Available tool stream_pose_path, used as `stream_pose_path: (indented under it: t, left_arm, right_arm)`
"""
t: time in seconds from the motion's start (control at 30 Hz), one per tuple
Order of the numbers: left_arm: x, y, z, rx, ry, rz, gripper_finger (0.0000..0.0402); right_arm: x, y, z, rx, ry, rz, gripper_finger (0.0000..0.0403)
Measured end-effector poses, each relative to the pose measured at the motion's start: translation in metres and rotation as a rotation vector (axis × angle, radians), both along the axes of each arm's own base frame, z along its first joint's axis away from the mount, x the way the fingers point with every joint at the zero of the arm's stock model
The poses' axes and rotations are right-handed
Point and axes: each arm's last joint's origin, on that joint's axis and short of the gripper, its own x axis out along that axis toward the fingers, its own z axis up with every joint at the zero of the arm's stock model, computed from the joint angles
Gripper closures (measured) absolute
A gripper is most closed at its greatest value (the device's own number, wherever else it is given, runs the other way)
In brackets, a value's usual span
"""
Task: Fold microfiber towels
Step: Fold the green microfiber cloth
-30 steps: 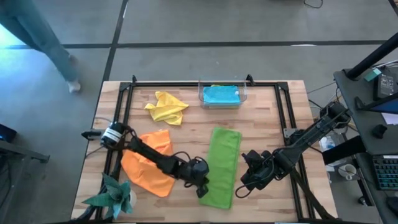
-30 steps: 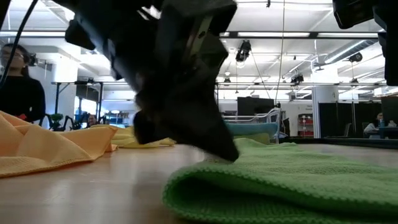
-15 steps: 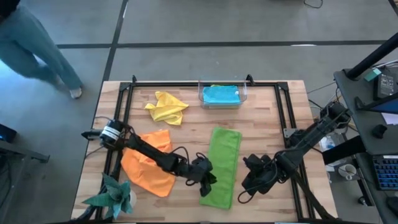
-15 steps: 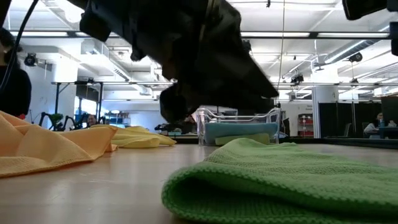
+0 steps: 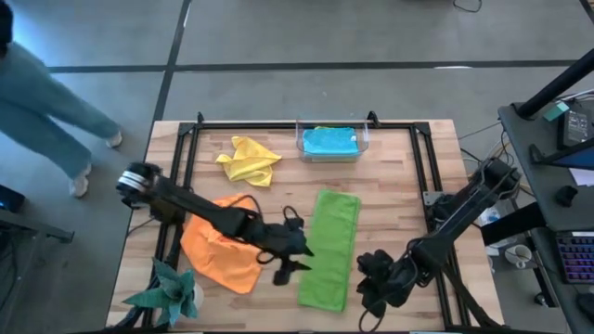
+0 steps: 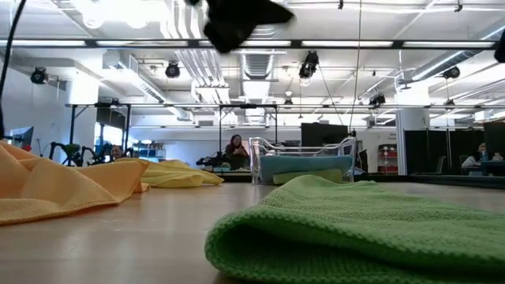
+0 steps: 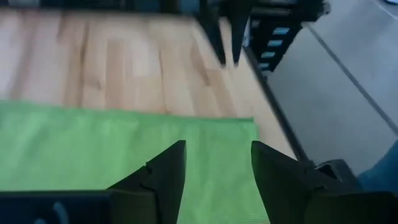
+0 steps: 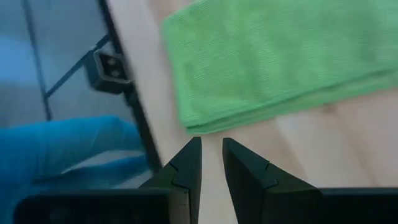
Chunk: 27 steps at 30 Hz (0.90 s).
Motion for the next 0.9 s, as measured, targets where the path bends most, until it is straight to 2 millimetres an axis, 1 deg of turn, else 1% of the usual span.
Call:
stream_pose_path:
  t: [0.07, 0.13, 0.23, 0.3, 0.33, 0.4, 0.53, 0.67, 0.77, 0.9]
  left_arm:
    - [-0.011, 0.000, 0.015, 0.043, -0.025, -0.020, 0.0235]
    - [-0.021, -0.002, 0.023, 0.082, -0.027, -0.038, 0.0235]
    - [-0.027, -0.008, 0.022, 0.136, -0.017, -0.051, 0.0235]
    - [-0.028, -0.013, 0.015, 0.164, 0.005, -0.074, 0.0235]
    - [-0.025, -0.016, 0.011, 0.173, 0.004, -0.080, 0.0235]
    - [-0.024, -0.021, 0.002, 0.229, 0.027, -0.105, 0.0235]
    - [-0.021, -0.028, -0.015, 0.297, 0.063, -0.156, 0.0235]
    - [-0.023, -0.038, -0.025, 0.310, 0.102, -0.186, 0.0235]
    - [-0.029, -0.052, -0.028, 0.314, 0.101, -0.230, 0.0235]
    - [-0.036, -0.072, -0.037, 0.392, 0.084, -0.327, 0.0235]
  right_arm:
    - [0.002, 0.004, -0.004, 0.006, 0.009, 0.056, 0.0334]
    - [0.006, 0.009, -0.010, 0.031, 0.016, 0.104, 0.0321]
    - [0.009, 0.013, -0.018, 0.043, 0.026, 0.126, 0.0293]
    - [0.012, 0.016, -0.022, 0.049, 0.017, 0.133, 0.0272]
    - [0.013, 0.017, -0.024, 0.046, 0.011, 0.141, 0.0261]
    - [0.017, 0.021, -0.026, 0.037, -0.016, 0.175, 0.0242]
    - [0.024, 0.030, -0.024, -0.009, -0.054, 0.267, 0.0216]
    - [0.034, 0.040, -0.011, -0.049, -0.131, 0.349, 0.0205]
    - [0.042, 0.047, 0.000, -0.080, -0.177, 0.398, 0.0205]
    - [0.047, 0.053, 0.006, -0.167, -0.112, 0.452, 0.0204]
